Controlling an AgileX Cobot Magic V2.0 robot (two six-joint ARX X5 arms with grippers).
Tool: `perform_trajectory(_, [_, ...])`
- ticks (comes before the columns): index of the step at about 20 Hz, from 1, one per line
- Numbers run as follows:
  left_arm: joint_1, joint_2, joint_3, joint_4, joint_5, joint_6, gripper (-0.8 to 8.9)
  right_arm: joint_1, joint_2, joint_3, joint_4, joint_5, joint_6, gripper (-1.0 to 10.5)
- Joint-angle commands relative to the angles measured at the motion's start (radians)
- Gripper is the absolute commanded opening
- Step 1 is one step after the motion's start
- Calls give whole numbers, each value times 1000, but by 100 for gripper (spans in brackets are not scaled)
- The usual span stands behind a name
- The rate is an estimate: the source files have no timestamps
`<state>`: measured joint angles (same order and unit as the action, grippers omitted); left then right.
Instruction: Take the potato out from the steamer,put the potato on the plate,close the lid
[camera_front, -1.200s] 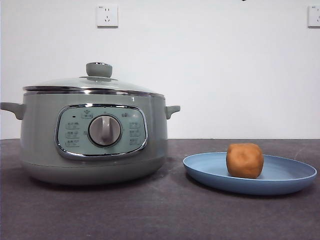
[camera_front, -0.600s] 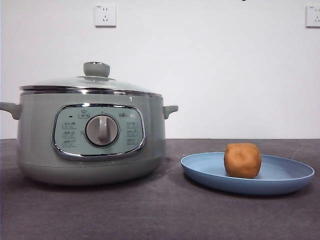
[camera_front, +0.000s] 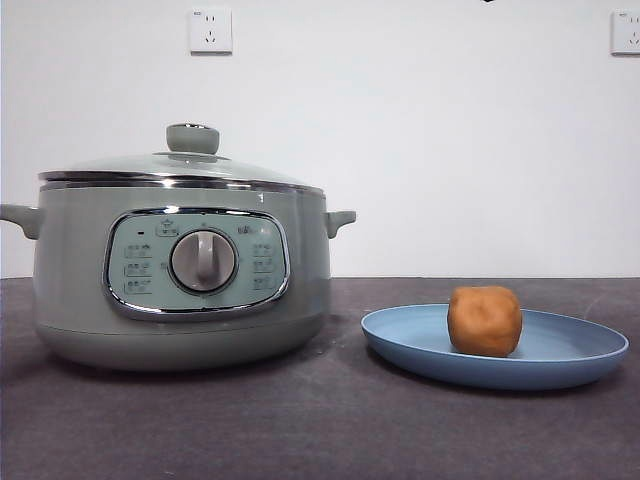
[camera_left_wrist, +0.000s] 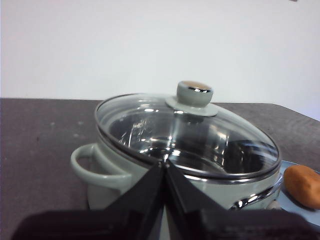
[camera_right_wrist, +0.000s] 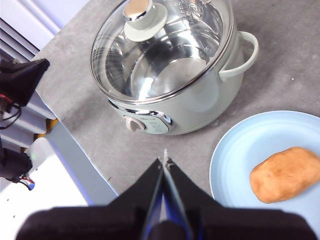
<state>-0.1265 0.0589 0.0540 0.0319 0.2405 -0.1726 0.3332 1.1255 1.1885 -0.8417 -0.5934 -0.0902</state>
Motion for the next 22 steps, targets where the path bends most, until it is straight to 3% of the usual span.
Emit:
perform_trajectory(1, [8, -23, -38, 9, -13, -36, -3, 0, -1, -5, 3, 0, -5, 1])
perform_trajectory(10, [11, -57, -50, -216, -109, -113, -3, 0, -1, -5, 3, 0, -5, 1])
perform_trajectory(22, [11, -56, -50, -207, -108, -112, -3, 0, -1, -5, 3, 0, -5, 1])
